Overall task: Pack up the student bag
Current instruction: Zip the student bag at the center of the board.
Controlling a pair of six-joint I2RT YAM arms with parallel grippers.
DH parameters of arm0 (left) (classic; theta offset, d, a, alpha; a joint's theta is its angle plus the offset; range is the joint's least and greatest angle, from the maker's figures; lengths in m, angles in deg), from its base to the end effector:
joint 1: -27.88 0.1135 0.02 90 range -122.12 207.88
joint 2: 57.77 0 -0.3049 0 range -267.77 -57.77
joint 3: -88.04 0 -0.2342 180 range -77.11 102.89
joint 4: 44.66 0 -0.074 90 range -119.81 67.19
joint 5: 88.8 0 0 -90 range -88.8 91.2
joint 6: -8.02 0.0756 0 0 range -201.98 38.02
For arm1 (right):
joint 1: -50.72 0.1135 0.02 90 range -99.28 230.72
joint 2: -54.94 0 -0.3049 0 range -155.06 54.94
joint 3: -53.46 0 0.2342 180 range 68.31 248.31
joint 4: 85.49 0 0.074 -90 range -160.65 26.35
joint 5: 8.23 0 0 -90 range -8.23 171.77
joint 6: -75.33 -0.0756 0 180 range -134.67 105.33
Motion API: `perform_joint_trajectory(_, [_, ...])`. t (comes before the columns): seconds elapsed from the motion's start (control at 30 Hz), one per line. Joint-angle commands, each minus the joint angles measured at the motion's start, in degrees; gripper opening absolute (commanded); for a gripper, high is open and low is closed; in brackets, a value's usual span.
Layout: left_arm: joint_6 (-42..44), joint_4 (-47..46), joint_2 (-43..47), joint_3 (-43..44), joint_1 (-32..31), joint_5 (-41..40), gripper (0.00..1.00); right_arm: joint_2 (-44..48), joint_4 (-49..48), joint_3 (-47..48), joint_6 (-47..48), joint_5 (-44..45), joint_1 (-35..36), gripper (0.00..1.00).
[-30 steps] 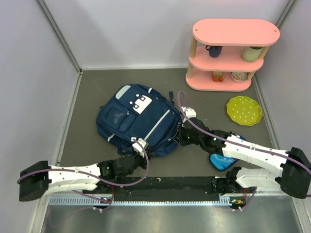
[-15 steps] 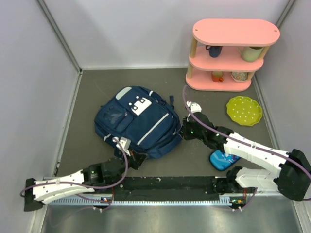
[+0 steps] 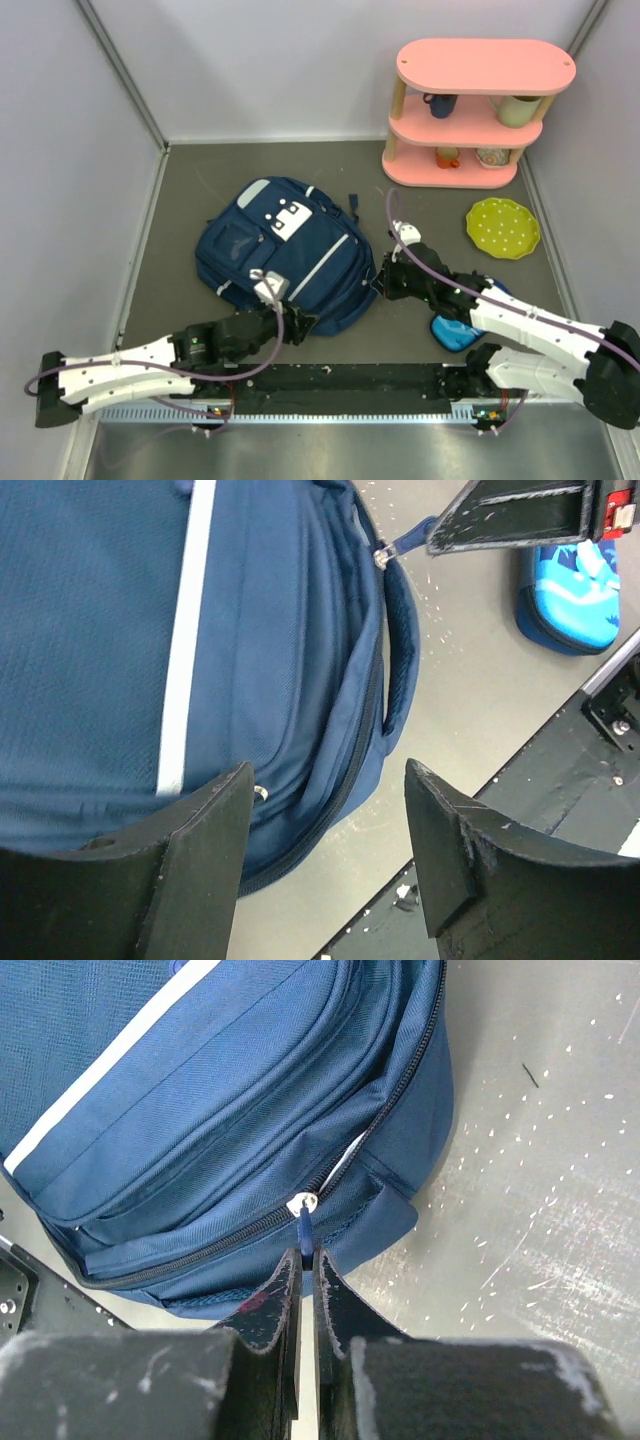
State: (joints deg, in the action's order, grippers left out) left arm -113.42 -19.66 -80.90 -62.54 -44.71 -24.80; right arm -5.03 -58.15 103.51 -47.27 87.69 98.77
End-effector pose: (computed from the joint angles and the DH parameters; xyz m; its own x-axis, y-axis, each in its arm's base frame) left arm 0.0636 -0.0920 0.2134 -0.4644 -0.0858 -0.8814 0.5757 0.7271 -0.3741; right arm 0.1508 0.1561 0.2468 -0.7100 0.0118 -0.7041 -0.3589 0.8542 0.3762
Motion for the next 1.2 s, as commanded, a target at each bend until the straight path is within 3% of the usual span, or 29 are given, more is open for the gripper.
perform_joint_trajectory(0.0, [10.8,-9.6,-16.8,9.8,-0.2,3.0,0.67,2.8,-1.3,-1.4,-1.0,0.7,1.2,0.0])
perform_joint_trajectory(0.17, [15.0,-14.1,-36.1,18.8,-0.2,2.4,0.75,4.2,-1.0,-2.1,-0.9,1.7,1.1,0.0])
perform_joint_trajectory(0.33, [17.7,-16.7,-44.3,23.8,0.4,3.1,0.84,5.3,-0.5,-2.0,0.2,2.1,1.1,0.0])
perform_joint_trajectory(0.63, [17.9,-17.7,-54.6,28.1,3.3,6.6,0.83,5.8,-0.9,-1.7,1.7,1.2,0.0,0.0])
perform_joint_trajectory(0.77, [17.0,-18.7,-58.1,28.2,3.9,8.1,0.68,5.7,-1.2,-1.5,2.5,1.4,-0.7,0.0])
perform_joint_trajectory(0.8, [16.2,-18.8,-58.4,28.1,3.8,8.4,0.52,5.7,-1.1,-1.5,2.7,1.4,-1.1,0.0])
perform_joint_trajectory(0.87, [15.4,-18.9,-58.6,27.1,3.8,8.9,0.34,5.6,-1.2,-1.4,3.0,1.5,-1.6,0.0])
perform_joint_trajectory(0.9, [14.1,-19.0,-58.5,26.7,3.8,9.0,0.18,5.6,-1.2,-1.4,3.2,1.6,-1.9,0.0])
perform_joint_trajectory(0.97, [13.0,-19.3,-57.3,24.6,3.8,9.7,0.01,5.0,-1.3,-1.4,3.5,1.7,-2.3,0.0])
perform_joint_trajectory(1.17, [5.9,-17.1,-50.0,17.0,3.8,11.9,0.0,3.2,-3.2,-1.4,3.7,1.9,-4.5,0.0])
